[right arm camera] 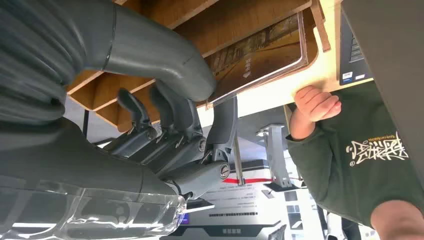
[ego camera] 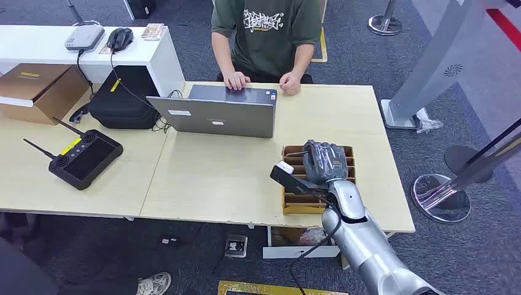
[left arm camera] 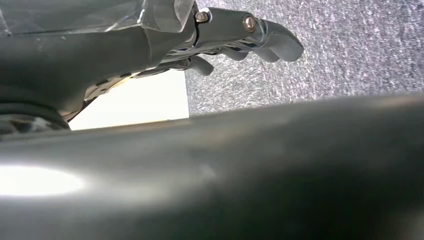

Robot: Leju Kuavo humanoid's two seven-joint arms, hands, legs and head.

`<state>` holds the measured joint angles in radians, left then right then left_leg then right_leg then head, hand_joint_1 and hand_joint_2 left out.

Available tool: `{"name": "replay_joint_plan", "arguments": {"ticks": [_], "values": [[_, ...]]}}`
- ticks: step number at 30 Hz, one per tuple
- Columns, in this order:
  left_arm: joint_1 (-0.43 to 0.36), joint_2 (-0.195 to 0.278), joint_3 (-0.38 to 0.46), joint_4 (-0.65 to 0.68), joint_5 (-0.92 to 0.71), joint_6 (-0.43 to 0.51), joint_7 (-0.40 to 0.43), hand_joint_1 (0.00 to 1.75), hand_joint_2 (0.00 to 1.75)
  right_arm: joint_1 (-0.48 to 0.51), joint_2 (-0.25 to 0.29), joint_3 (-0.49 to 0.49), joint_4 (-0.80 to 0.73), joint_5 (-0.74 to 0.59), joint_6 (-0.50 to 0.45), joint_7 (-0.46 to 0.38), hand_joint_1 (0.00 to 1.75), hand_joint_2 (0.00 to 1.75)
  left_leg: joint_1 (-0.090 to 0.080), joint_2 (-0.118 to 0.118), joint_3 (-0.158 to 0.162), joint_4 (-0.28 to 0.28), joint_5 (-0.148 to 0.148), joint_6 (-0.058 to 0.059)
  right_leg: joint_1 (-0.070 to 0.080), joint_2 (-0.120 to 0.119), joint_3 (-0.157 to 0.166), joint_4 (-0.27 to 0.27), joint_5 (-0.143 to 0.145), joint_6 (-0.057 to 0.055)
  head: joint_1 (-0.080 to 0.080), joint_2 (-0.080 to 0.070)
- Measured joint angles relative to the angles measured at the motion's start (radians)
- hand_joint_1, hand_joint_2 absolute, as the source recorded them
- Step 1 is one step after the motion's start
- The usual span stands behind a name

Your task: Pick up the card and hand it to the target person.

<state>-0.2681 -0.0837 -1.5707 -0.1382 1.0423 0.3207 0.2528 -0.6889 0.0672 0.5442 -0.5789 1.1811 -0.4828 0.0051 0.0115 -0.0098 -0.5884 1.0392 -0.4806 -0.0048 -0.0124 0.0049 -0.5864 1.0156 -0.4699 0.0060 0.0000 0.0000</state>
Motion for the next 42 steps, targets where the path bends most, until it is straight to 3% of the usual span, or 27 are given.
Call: {"name": "replay_joint_plan", "arguments": {"ticks": [17,28,42], "values": [[0.001,-0.004,0.000,0.000,-0.014,0.005,-0.011,0.00,0.00,-0.047,-0.006,-0.043,-0.029,-0.020,-0.110,-0.030,1.64,1.75,0.000,-0.001,-0.001,0.001,0.000,0.000,0.000,0.000,-0.001,0.001,0.000,0.000,0.000,0.000],[0.006,-0.001,0.005,-0.002,0.004,0.000,-0.049,0.00,0.00,-0.018,-0.127,-0.212,-0.363,-0.060,-0.081,-0.029,1.60,1.75,0.000,-0.004,-0.002,0.002,0.000,0.001,-0.001,-0.004,-0.001,0.001,-0.001,0.001,0.000,0.000],[0.006,-0.008,0.000,-0.002,-0.002,0.006,-0.059,0.00,0.00,-0.118,-0.127,-0.261,-0.296,-0.032,-0.079,-0.026,1.72,1.75,-0.001,-0.001,-0.001,0.001,0.000,0.000,-0.001,-0.001,-0.001,0.001,0.000,0.000,0.000,0.000]]}}
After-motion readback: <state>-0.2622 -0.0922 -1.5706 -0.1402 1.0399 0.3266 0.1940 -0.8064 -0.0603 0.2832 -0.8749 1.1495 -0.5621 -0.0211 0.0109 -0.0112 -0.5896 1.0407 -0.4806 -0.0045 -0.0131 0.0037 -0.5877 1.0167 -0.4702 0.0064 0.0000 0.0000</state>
